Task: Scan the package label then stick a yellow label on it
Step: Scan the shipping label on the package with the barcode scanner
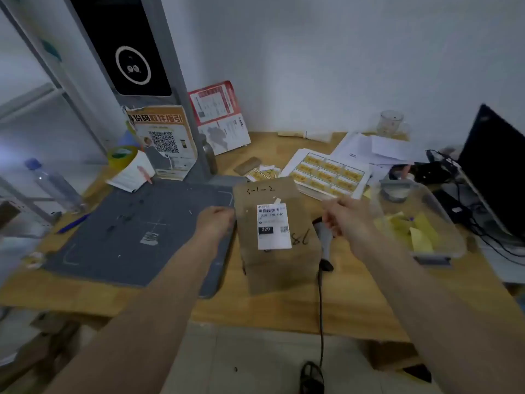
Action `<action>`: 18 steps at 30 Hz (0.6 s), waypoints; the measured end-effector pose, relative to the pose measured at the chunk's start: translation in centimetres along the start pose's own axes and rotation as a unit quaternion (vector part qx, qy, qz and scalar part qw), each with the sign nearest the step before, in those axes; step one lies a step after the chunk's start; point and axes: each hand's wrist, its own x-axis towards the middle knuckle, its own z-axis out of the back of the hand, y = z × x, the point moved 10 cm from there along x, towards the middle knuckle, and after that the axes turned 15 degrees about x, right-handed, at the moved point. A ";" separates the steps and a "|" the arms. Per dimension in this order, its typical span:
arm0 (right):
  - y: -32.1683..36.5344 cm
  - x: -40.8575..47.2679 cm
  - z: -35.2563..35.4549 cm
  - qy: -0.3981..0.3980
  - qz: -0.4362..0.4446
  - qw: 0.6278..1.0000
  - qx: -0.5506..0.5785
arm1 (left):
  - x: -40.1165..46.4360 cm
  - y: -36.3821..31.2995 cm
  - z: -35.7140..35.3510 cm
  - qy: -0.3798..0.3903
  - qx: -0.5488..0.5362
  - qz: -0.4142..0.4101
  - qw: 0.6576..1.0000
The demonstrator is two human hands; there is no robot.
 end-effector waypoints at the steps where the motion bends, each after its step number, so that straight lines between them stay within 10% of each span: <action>1: -0.7 1.1 0.2 -0.005 -0.011 1.000 0.000 | 0.9 0.3 -0.7 0.004 0.017 0.008 1.000; 18: -16.5 13.6 4.2 -0.120 -0.214 0.955 -0.166 | 8.6 4.1 -7.4 0.062 -0.065 0.124 0.988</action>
